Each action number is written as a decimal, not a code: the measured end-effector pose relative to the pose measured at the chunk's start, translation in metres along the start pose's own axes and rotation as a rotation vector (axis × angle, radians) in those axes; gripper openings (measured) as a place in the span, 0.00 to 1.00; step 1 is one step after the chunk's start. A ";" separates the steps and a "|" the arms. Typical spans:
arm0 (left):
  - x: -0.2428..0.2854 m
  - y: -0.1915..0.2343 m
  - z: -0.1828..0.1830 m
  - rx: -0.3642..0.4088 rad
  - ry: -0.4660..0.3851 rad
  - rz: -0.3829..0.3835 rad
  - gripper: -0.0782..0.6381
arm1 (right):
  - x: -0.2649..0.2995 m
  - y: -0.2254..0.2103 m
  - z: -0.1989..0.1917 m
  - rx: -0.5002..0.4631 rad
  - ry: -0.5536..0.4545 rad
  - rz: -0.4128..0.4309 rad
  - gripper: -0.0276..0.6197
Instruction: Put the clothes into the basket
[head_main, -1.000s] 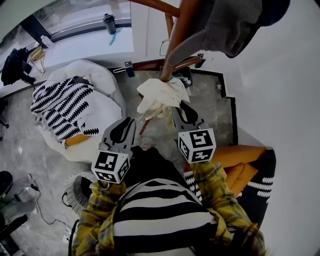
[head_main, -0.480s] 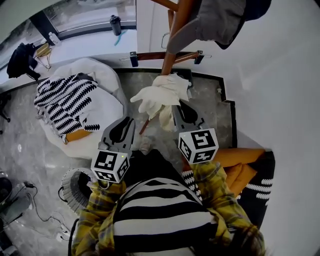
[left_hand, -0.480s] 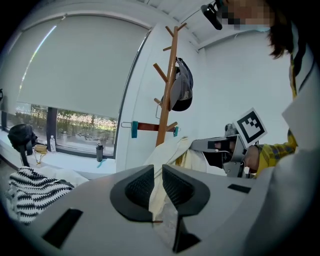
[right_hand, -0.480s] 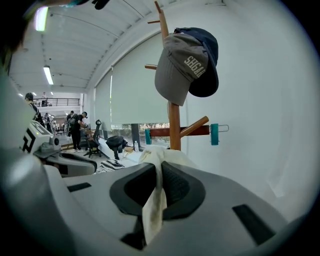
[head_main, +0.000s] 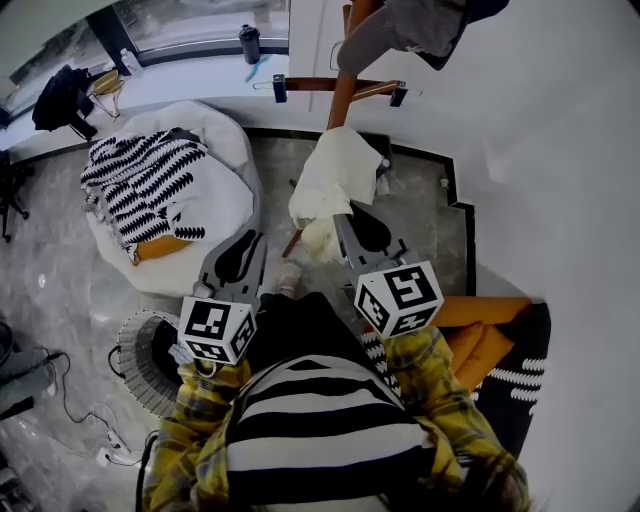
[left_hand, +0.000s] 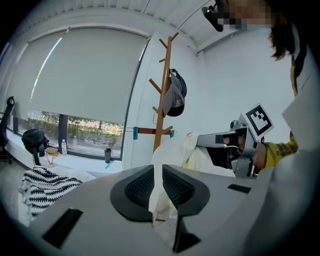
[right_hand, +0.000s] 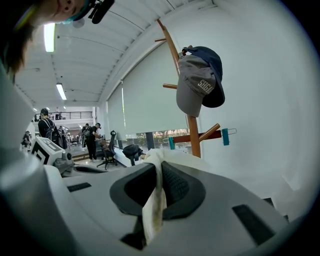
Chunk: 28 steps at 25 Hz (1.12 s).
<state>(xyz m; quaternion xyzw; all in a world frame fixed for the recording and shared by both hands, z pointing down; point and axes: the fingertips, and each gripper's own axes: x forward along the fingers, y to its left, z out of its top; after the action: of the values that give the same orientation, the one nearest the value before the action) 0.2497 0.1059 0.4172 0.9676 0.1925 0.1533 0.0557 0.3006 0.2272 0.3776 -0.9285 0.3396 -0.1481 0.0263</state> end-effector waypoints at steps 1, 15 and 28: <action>-0.008 -0.001 -0.001 0.000 -0.004 0.014 0.19 | -0.004 0.004 -0.001 0.006 -0.002 0.010 0.11; -0.095 0.019 0.000 -0.011 -0.061 0.171 0.19 | -0.028 0.055 0.032 0.030 -0.117 0.073 0.11; -0.182 0.071 0.002 -0.058 -0.109 0.275 0.19 | -0.012 0.132 0.069 -0.026 -0.159 0.124 0.11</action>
<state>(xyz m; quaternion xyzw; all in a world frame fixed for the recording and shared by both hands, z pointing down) 0.1160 -0.0305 0.3767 0.9898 0.0504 0.1123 0.0724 0.2299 0.1294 0.2893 -0.9146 0.3954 -0.0677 0.0500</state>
